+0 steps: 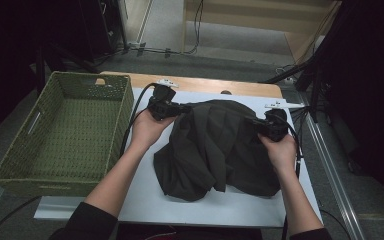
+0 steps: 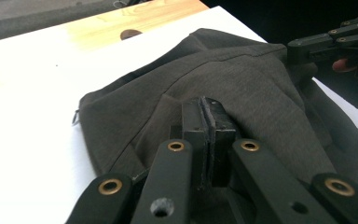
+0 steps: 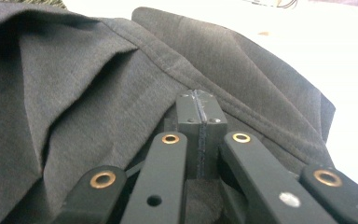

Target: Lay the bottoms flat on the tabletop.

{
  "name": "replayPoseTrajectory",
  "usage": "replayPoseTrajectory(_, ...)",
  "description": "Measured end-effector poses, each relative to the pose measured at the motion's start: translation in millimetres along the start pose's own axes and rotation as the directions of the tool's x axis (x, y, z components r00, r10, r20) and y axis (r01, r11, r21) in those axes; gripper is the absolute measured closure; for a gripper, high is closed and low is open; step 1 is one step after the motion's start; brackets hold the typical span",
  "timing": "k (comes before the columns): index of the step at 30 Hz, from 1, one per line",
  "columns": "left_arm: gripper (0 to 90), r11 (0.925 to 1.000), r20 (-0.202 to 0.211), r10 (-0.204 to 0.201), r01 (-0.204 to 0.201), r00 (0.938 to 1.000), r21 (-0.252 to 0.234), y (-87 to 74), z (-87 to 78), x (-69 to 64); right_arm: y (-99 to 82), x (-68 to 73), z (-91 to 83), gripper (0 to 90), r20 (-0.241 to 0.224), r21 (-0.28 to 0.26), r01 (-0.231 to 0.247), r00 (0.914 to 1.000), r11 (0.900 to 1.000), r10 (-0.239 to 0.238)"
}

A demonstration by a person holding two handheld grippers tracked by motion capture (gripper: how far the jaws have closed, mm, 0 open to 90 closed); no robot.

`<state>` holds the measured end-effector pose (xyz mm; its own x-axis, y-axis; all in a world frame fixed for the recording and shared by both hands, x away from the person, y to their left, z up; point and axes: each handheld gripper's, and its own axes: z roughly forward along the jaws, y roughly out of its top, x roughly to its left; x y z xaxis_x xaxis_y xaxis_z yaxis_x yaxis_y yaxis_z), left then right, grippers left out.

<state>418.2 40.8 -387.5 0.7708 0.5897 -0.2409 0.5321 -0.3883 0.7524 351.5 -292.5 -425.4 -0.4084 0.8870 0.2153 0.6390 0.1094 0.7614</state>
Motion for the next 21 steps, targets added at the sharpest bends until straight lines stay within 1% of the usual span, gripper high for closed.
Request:
replayPoseTrajectory(1, 89.6, 1.0000, 0.005, 0.002, -0.002, 1.0000, 0.002, -0.3, 3.1, -1.1, 0.9, 0.7, 0.4, 87.4, 0.004, -0.003, 0.001, 1.0000, 1.0000, -0.001)
replayPoseTrajectory(4, 89.6, 0.9996, 0.021, -0.001, 0.000, 0.9998, 0.028, -3.3, 11.6, -2.9, 3.2, 2.2, 1.4, 87.4, 0.011, -0.016, -0.007, 0.9999, 0.9998, 0.007)
replayPoseTrajectory(6, 89.6, 0.9990, 0.028, 0.004, -0.005, 0.9996, 0.043, -7.1, 17.6, -6.3, 4.0, 1.9, 3.2, 87.4, 0.011, -0.017, -0.017, 0.9998, 0.9997, 0.017)
replayPoseTrajectory(7, 89.6, 0.9984, 0.028, 0.014, -0.015, 0.9995, 0.055, -9.6, 21.1, -8.4, 4.0, 1.7, 4.2, 87.4, 0.010, -0.017, -0.021, 0.9997, 0.9996, 0.022)
replayPoseTrajectory(8, 89.6, 0.9972, 0.030, 0.025, -0.027, 0.9992, 0.070, -12.2, 24.4, -10.0, 4.0, 1.3, 5.3, 87.4, 0.012, -0.014, -0.022, 0.9997, 0.9997, 0.022)
replayPoseTrajectory(10, 89.6, 0.9958, 0.034, 0.025, -0.028, 0.9991, 0.087, -18.1, 31.1, -11.8, 3.3, 0.4, 7.2, 87.3, 0.017, -0.007, -0.026, 0.9995, 0.9996, 0.026)
replayPoseTrajectory(13, 89.6, 0.9944, 0.043, 0.013, -0.018, 0.9990, 0.104, -27.0, 39.3, -11.2, 1.7, -2.7, 9.5, 87.4, 0.017, 0.000, -0.039, 0.9991, 0.9992, 0.039)
replayPoseTrajectory(15, 89.6, 0.9935, 0.047, 0.013, -0.018, 0.9988, 0.112, -32.6, 42.6, -10.1, -0.4, -4.4, 12.0, 87.4, 0.021, 0.009, -0.046, 0.9987, 0.9989, 0.046)
replayPoseTrajectory(18, 89.6, 0.9932, 0.051, 0.002, -0.008, 0.9987, 0.116, -39.4, 45.9, -8.1, -5.3, -7.0, 18.0, 87.4, 0.033, 0.028, -0.051, 0.9982, 0.9983, 0.050)
replayPoseTrajectory(21, 89.7, 0.9908, 0.046, 0.009, -0.016, 0.9989, 0.134, -44.9, 49.6, -6.5, -11.7, -10.8, 26.6, 87.3, 0.038, 0.057, -0.063, 0.9975, 0.9964, 0.060)
